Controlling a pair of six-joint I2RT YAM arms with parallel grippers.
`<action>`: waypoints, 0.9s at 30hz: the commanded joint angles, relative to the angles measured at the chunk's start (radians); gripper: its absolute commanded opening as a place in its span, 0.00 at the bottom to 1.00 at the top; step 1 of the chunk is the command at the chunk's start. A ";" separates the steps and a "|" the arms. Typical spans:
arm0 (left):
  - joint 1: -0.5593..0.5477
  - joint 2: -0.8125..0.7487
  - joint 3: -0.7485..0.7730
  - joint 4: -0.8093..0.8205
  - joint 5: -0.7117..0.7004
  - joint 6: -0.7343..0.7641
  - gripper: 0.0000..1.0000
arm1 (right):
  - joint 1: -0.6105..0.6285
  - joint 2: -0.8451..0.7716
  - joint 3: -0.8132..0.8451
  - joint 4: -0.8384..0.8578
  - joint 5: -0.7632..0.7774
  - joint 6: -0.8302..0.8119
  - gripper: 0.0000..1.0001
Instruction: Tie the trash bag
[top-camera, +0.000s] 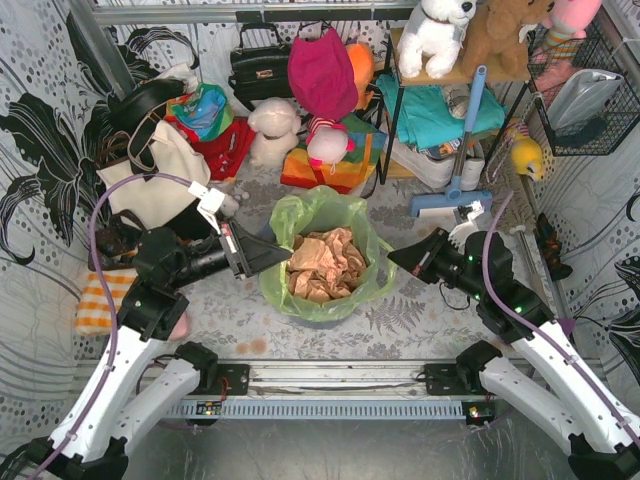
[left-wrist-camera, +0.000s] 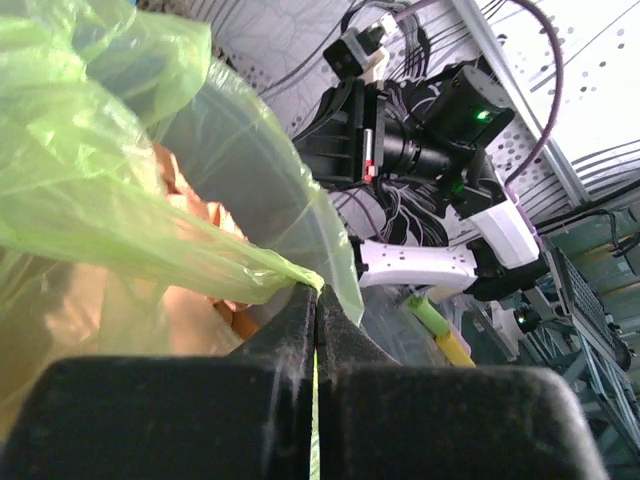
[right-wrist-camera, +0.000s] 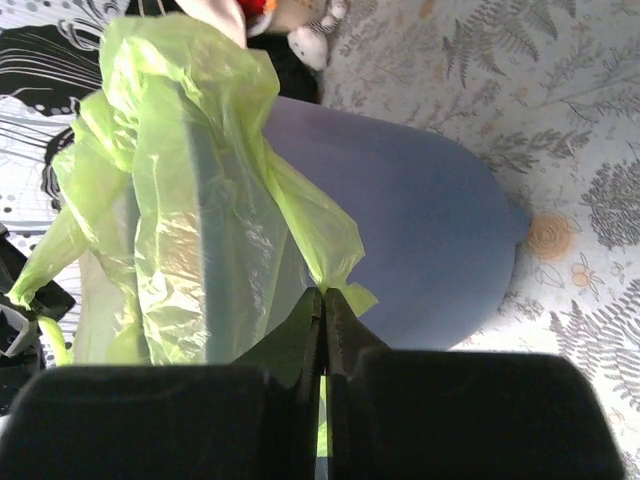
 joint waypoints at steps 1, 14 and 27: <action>0.001 0.038 -0.016 -0.059 0.050 0.037 0.00 | 0.003 -0.007 -0.019 -0.082 -0.020 0.000 0.00; 0.002 0.080 -0.007 -0.060 -0.042 0.054 0.00 | 0.003 -0.023 0.133 -0.225 -0.011 -0.050 0.19; 0.001 0.071 -0.009 -0.043 -0.049 0.027 0.00 | 0.004 -0.092 0.125 -0.433 -0.142 0.102 0.58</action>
